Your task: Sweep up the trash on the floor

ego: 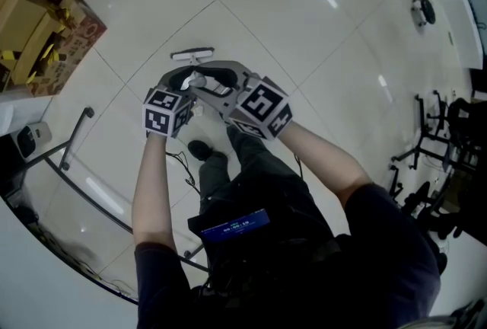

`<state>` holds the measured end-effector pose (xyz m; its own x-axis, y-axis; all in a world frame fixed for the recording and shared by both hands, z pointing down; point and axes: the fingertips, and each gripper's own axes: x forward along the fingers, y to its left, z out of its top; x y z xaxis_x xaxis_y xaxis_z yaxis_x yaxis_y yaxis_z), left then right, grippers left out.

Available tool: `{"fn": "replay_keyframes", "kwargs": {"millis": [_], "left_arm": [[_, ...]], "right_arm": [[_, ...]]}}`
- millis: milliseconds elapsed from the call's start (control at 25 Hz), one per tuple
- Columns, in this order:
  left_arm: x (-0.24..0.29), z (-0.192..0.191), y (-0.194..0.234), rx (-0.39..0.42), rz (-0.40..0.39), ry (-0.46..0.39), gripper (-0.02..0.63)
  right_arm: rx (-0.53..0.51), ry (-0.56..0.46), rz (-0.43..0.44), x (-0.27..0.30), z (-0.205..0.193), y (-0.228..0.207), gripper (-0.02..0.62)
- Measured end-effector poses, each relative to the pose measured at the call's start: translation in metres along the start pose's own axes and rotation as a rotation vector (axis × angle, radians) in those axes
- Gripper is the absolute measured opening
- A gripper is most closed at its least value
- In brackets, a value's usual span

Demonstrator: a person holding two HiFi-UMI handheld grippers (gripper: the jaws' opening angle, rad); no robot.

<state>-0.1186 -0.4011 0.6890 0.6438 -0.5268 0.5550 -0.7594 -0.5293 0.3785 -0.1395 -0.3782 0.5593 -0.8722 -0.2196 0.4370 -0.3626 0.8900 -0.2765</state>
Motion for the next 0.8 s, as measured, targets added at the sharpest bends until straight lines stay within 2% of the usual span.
{"fn": "replay_keyframes", "kwargs": {"millis": [280, 480, 680, 800], "left_arm": [[-0.012, -0.01, -0.013, 0.027, -0.041, 0.027, 0.106], [-0.018, -0.02, -0.017, -0.015, -0.07, 0.041, 0.106], [-0.022, -0.031, -0.029, 0.04, -0.107, 0.079, 0.106], [-0.027, -0.037, -0.031, 0.017, -0.098, 0.073, 0.106]], "right_arm": [[0.014, 0.005, -0.029, -0.004, -0.004, 0.016, 0.149], [0.044, 0.007, -0.075, -0.004, -0.011, 0.027, 0.149], [0.049, 0.012, -0.097, -0.011, -0.021, 0.04, 0.149], [0.041, 0.027, -0.09, -0.01, -0.026, 0.05, 0.149]]}}
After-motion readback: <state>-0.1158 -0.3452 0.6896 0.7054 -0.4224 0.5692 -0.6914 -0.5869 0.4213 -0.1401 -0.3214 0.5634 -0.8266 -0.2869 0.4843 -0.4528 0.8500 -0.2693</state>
